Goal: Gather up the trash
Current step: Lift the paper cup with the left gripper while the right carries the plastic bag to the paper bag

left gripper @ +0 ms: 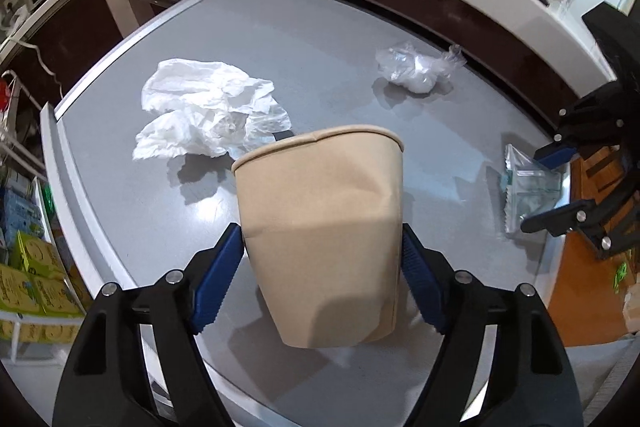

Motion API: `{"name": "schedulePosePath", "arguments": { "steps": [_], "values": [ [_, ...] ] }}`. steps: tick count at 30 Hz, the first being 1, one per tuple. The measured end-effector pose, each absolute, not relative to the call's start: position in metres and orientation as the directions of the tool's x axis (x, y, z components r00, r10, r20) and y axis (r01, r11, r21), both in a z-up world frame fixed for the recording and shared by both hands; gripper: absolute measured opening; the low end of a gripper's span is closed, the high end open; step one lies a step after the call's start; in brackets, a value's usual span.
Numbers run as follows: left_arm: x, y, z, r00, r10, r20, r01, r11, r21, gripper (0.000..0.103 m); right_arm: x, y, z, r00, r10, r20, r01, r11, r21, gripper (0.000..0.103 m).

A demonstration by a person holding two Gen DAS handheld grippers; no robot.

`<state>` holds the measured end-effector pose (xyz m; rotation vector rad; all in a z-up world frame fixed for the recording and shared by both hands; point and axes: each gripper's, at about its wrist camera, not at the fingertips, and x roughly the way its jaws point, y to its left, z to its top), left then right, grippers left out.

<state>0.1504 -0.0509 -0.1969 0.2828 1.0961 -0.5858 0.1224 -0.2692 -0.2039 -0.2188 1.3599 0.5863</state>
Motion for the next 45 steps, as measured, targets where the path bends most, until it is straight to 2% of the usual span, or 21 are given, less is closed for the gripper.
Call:
{"name": "schedulePosePath", "arguments": {
  "steps": [8,17,31,45],
  "values": [
    [0.124,-0.028,-0.160,0.429,-0.360,-0.829,0.461,0.876,-0.141,0.077,0.115,-0.287,-0.178,0.177,0.363,-0.915,-0.445,0.859,0.254,0.042],
    [0.097,-0.024,-0.119,0.558,-0.333,-0.760,0.362,0.922,-0.137,0.077,0.108,-0.274,-0.133,0.308,0.429,-0.849,-0.418,0.863,0.284,0.042],
    [0.046,-0.030,-0.050,0.697,-0.295,-0.654,0.283,0.951,-0.126,0.077,0.070,-0.281,-0.064,0.441,0.512,-0.737,-0.481,0.828,0.287,0.042],
    [-0.022,-0.039,-0.026,0.758,-0.261,-0.597,0.234,0.964,-0.124,0.077,0.010,-0.307,-0.017,0.494,0.585,-0.643,-0.541,0.786,0.300,0.042]
  ]
}}
